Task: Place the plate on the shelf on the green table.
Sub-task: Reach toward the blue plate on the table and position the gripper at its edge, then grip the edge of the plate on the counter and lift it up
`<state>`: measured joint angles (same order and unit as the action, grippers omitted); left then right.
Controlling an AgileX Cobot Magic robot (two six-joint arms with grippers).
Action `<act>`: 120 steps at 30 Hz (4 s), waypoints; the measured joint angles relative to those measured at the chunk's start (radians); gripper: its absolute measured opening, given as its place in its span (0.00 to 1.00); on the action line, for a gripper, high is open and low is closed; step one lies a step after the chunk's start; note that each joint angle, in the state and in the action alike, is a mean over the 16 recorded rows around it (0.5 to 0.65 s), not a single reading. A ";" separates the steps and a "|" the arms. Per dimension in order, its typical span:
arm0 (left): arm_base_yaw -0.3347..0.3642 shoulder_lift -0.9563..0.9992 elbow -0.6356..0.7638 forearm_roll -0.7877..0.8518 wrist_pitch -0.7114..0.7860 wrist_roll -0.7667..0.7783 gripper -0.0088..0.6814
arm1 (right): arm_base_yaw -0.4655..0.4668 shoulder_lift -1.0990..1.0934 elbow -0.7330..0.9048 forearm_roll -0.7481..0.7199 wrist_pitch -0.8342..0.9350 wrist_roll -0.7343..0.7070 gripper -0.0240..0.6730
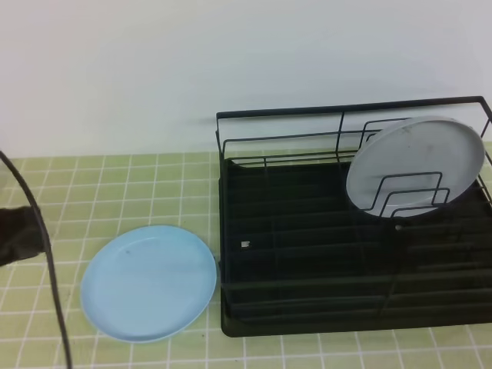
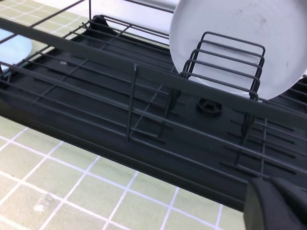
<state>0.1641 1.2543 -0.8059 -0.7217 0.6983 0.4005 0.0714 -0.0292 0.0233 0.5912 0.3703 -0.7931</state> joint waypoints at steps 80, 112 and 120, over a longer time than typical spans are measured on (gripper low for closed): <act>-0.030 0.340 -0.448 0.084 0.257 -0.016 0.01 | 0.000 0.000 0.000 0.000 0.000 0.000 0.03; -0.306 -0.081 -0.221 -0.128 0.117 0.011 0.01 | 0.000 0.000 -0.022 1.188 -0.257 -0.196 0.03; -0.329 -0.118 -0.158 -0.194 0.066 0.034 0.01 | 0.000 0.002 -0.125 1.183 -0.190 -0.416 0.03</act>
<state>-0.1654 1.1359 -0.9634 -0.9156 0.7646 0.4347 0.0714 -0.0277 -0.1022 1.7740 0.1803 -1.2090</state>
